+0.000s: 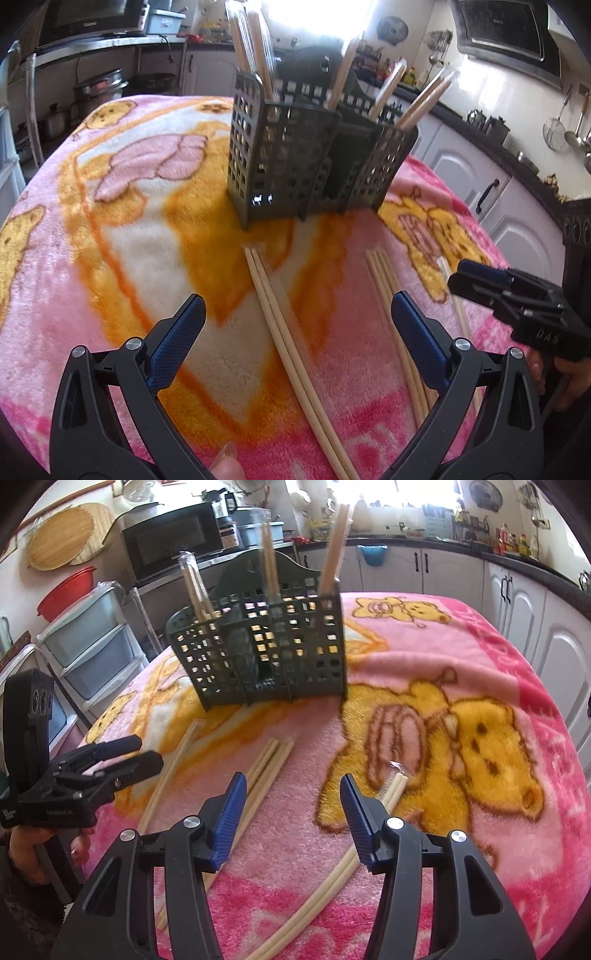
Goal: Organize utensils
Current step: 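Move both open tools down toward the last loose chopsticks beside the caddy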
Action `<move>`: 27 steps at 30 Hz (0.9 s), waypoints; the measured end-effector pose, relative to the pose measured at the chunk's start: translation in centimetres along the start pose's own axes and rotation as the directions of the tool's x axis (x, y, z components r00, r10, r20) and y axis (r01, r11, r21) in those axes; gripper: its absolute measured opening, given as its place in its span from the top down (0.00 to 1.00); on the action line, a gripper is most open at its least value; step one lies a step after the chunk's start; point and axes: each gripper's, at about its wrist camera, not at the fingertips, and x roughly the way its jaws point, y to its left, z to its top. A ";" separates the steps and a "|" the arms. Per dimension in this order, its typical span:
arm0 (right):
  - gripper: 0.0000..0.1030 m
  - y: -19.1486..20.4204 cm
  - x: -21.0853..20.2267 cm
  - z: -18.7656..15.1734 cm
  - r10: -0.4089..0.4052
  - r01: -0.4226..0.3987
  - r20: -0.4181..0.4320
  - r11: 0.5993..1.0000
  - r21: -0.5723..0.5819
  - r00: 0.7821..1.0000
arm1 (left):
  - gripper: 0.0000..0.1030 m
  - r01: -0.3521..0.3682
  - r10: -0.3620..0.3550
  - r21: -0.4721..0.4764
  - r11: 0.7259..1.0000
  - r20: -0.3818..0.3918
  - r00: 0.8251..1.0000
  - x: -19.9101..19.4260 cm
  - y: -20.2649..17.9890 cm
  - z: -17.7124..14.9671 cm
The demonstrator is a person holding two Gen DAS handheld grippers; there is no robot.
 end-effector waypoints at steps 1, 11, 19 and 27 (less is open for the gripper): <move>0.51 -0.2 0.1 0.0 -0.001 0.001 -0.003 1.000 0.005 1.000 | 0.10 -0.001 0.001 0.005 1.000 -0.012 1.000 0.3 -0.1 0.0; 0.58 -1.0 1.4 0.4 -0.014 0.016 -0.050 1.000 0.025 0.999 | 0.18 0.010 -0.011 -0.010 1.000 -0.091 0.996 2.6 0.6 1.0; 0.70 -0.5 3.1 1.2 0.000 0.001 -0.093 1.000 0.009 0.996 | 0.40 0.005 -0.012 -0.049 0.999 -0.140 0.990 4.0 2.1 2.5; 0.76 0.2 5.4 2.5 0.011 -0.009 -0.132 1.000 0.013 0.991 | 0.57 -0.014 0.002 -0.076 0.997 -0.152 0.988 5.0 2.8 3.5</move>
